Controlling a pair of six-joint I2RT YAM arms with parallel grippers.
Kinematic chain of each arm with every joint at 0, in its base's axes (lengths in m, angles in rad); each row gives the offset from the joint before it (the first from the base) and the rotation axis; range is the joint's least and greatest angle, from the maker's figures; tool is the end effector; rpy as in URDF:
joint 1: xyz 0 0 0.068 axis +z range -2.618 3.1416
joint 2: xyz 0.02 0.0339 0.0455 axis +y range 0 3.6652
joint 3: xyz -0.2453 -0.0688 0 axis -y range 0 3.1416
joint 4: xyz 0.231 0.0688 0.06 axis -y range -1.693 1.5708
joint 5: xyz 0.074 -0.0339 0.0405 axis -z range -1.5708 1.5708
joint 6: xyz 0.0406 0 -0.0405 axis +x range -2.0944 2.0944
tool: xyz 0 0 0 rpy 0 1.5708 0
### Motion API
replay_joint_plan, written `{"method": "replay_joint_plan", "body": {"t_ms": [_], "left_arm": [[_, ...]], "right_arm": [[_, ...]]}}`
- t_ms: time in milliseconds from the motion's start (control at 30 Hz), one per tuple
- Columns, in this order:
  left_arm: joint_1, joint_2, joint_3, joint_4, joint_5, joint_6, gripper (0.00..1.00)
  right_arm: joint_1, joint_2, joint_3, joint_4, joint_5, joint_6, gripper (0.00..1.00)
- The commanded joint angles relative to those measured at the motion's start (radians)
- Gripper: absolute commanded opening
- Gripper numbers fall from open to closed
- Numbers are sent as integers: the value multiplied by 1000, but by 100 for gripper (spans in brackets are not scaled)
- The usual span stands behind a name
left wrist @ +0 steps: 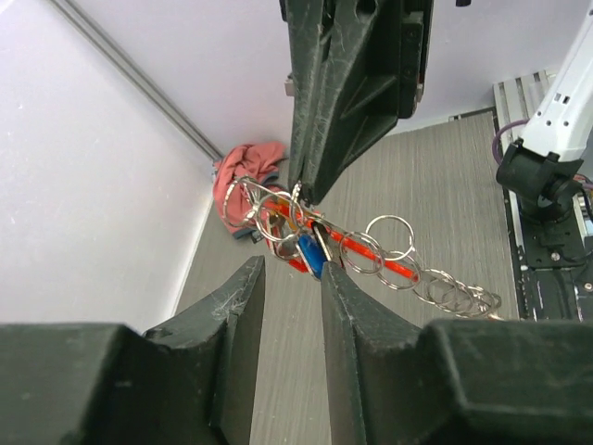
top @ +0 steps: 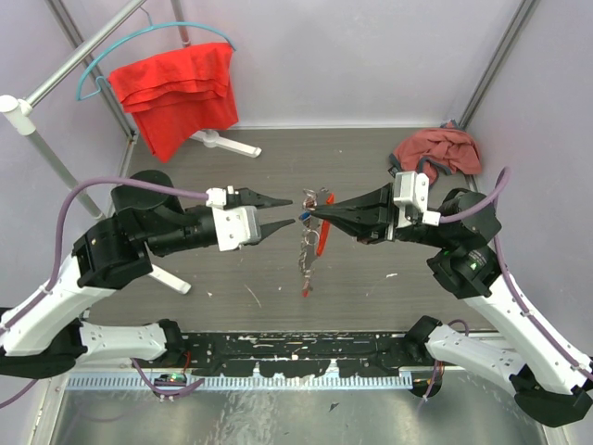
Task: Put the keys on the keyring
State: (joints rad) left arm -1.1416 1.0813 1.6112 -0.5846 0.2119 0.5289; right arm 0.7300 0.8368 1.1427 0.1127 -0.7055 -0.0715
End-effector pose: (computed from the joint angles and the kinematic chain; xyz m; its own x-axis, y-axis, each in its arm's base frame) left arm 0.0701 -0.1738 0.4923 0.4730 0.1519 -0.8679 0.8544 0.1613 0.4939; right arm 0.0970 0.1221 0.4651 0.3699 0.2581 -0.8925 -0.9251 0.1911 -0.3282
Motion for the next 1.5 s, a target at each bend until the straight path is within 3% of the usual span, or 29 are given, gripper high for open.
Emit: {"method": "replay_joint_plan", "body": {"t_ms": [0,333,700,1000,1133,1200,1300,1367,1467], "left_arm": [[-1,-30,-41,119,7,-35,38],[-1,-15,-63,176,67,-81,40],[-2,12,-57,165,99,-87,32],[-1,19,-62,157,96,-87,21],[-2,24,-58,149,94,-85,6],[-1,29,-48,134,90,-78,0],[-2,45,-9,54,74,-48,0],[-2,68,34,-36,56,-15,0],[-1,107,89,-153,19,28,0]], "right_arm": [[0,-9,56,22,-28,-24,1],[0,1,60,32,-57,-18,2],[0,0,60,41,-76,-12,2],[0,-5,55,53,-92,1,2],[0,-2,55,51,-94,1,3],[0,-2,58,39,-92,-3,7],[0,3,82,-36,-82,-35,17],[0,11,117,-141,-67,-81,27],[0,23,156,-293,-48,-166,32]]}}
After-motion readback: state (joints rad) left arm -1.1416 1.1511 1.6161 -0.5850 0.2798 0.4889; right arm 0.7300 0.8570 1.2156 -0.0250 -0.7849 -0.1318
